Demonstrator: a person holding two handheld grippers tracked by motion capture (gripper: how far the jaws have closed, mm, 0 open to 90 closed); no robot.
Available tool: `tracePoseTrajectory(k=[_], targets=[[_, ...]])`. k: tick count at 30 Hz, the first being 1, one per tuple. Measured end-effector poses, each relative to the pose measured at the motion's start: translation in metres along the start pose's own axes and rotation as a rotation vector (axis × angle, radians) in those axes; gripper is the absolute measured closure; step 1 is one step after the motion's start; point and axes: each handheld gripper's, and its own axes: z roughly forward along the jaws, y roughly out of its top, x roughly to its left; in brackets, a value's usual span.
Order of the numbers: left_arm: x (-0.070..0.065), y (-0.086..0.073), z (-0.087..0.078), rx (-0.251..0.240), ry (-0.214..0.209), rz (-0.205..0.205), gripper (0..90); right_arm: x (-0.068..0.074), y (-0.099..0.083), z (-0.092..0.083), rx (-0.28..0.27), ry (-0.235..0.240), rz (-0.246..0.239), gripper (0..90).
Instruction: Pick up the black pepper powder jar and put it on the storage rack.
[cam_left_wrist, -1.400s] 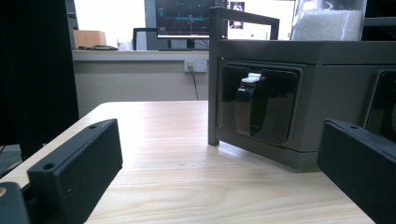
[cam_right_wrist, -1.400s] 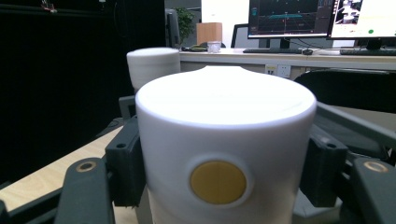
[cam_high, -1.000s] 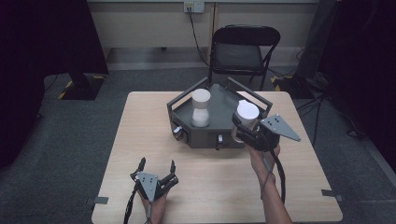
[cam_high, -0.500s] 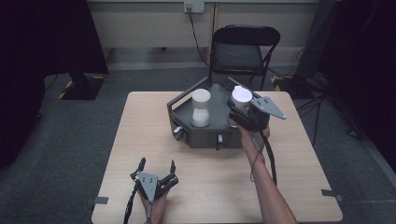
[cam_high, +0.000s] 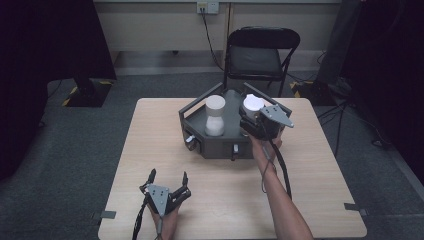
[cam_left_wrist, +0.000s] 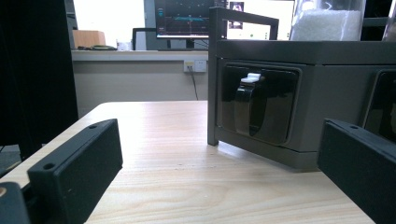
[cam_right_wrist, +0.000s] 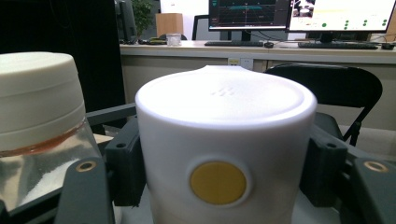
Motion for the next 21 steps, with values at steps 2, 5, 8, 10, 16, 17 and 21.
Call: tracePoseTrajectory(k=[2,5,8,10,16,17,21], targets=[[0.0000,0.0000,0.0000,0.000,0.000,0.000,0.2,0.0005,-0.0016,0.0002,-0.007,-0.004,0.000,30.0],[0.0000,0.0000,0.0000,0.000,0.000,0.000,0.2,0.0001,-0.0025,0.0001,-0.010,-0.003,-0.004,30.0],[0.0000,0.0000,0.0000,0.000,0.000,0.000,0.2,0.0007,-0.0043,-0.0011,-0.015,-0.005,-0.008,30.0],[0.0000,0.0000,0.0000,0.000,0.000,0.000,0.2,0.0021,-0.0058,-0.0019,-0.019,-0.007,-0.010,30.0],[0.0000,0.0000,0.0000,0.000,0.000,0.000,0.2,0.0063,-0.0081,-0.0038,-0.026,-0.019,-0.020,29.9],[0.0000,0.0000,0.0000,0.000,0.000,0.000,0.2,0.0063,-0.0082,-0.0037,-0.026,-0.019,-0.020,29.9],[0.0000,0.0000,0.0000,0.000,0.000,0.000,0.2,0.0058,-0.0083,-0.0035,-0.026,-0.017,-0.020,29.8]])
